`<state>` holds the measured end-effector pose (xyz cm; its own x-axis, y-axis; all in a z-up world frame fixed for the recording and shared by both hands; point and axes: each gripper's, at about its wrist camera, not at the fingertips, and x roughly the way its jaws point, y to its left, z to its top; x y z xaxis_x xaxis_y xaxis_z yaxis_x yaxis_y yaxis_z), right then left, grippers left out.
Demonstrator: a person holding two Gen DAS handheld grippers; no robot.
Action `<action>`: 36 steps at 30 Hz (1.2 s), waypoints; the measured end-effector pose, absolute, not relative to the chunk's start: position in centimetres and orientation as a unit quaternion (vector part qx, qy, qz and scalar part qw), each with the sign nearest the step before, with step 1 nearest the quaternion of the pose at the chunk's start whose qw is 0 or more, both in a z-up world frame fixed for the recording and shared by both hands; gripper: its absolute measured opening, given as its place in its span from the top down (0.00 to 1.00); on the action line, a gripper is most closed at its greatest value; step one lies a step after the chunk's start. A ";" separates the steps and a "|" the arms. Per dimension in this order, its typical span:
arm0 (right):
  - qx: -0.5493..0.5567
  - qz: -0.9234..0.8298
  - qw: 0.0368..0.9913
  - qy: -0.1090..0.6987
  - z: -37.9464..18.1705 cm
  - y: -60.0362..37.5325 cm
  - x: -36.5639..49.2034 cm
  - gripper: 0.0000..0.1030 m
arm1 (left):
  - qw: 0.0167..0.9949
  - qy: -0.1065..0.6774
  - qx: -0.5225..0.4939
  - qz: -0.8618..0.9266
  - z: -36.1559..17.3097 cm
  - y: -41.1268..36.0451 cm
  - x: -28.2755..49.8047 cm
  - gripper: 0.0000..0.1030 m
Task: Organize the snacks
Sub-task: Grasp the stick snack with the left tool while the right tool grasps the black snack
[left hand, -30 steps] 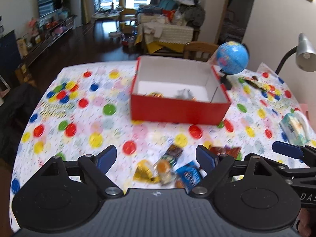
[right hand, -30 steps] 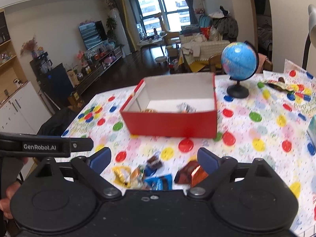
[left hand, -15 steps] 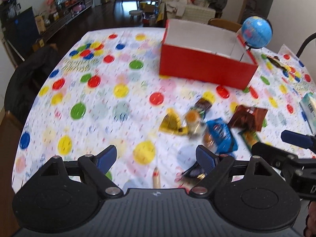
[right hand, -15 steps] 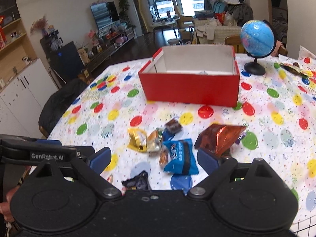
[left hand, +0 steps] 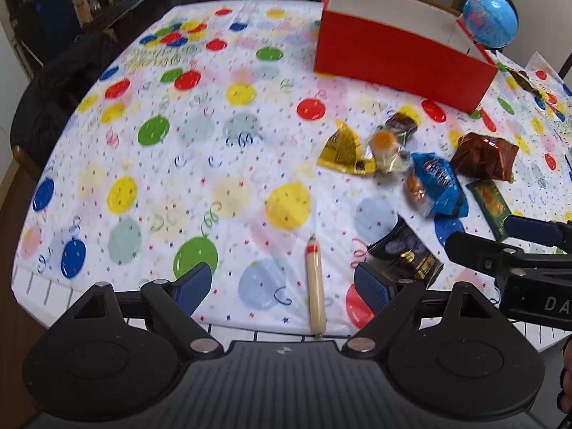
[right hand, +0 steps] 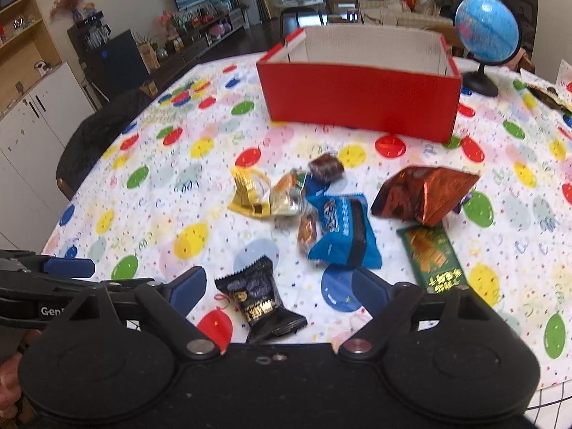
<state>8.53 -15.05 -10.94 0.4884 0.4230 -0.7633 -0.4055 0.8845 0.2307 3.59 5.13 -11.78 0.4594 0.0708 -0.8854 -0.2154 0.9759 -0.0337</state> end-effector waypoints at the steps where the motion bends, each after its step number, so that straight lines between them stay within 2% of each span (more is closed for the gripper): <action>1: 0.008 0.241 0.860 0.450 -11.3 -14.9 8.6 0.17 | 0.848 0.518 -0.072 0.083 -12.1 5.2 3.6 0.15; 8: 0.007 0.243 0.841 0.483 -13.5 -13.8 9.3 0.29 | 0.830 0.547 -0.079 0.075 -14.5 5.2 3.8 0.16; 12: 0.007 0.239 0.834 0.498 -14.6 -13.2 9.8 0.33 | 0.820 0.559 -0.098 0.068 -15.8 5.6 3.7 0.16; 16: 0.000 0.240 0.829 0.505 -15.1 -12.4 10.0 0.41 | 0.823 0.557 -0.083 0.071 -16.0 5.2 3.7 0.16; 19: -0.015 0.243 0.828 0.506 -15.4 -11.7 10.0 0.43 | 0.824 0.558 -0.066 0.067 -16.4 4.6 4.1 0.16; 23: -0.030 0.243 0.828 0.504 -15.6 -11.1 10.1 0.47 | 0.826 0.559 -0.048 0.057 -16.8 3.7 4.3 0.37; 26: -0.042 0.238 0.828 0.507 -15.9 -10.8 10.1 0.54 | 0.828 0.556 -0.037 0.058 -16.8 3.4 4.5 0.43; 29: -0.050 0.239 0.827 0.507 -16.1 -10.6 9.9 0.61 | 0.832 0.550 -0.036 0.059 -16.7 3.2 4.6 0.54; 31: -0.050 0.237 0.827 0.506 -16.1 -10.6 9.9 0.67 | 0.835 0.545 -0.036 0.060 -16.6 3.1 4.6 0.66; 33: -0.056 0.237 0.830 0.502 -16.1 -10.6 9.7 0.68 | 0.837 0.543 -0.033 0.057 -16.5 3.1 4.7 0.82; 36: -0.063 0.236 0.833 0.496 -16.1 -10.6 9.4 0.70 | 0.838 0.541 -0.042 0.056 -16.5 3.6 5.1 0.89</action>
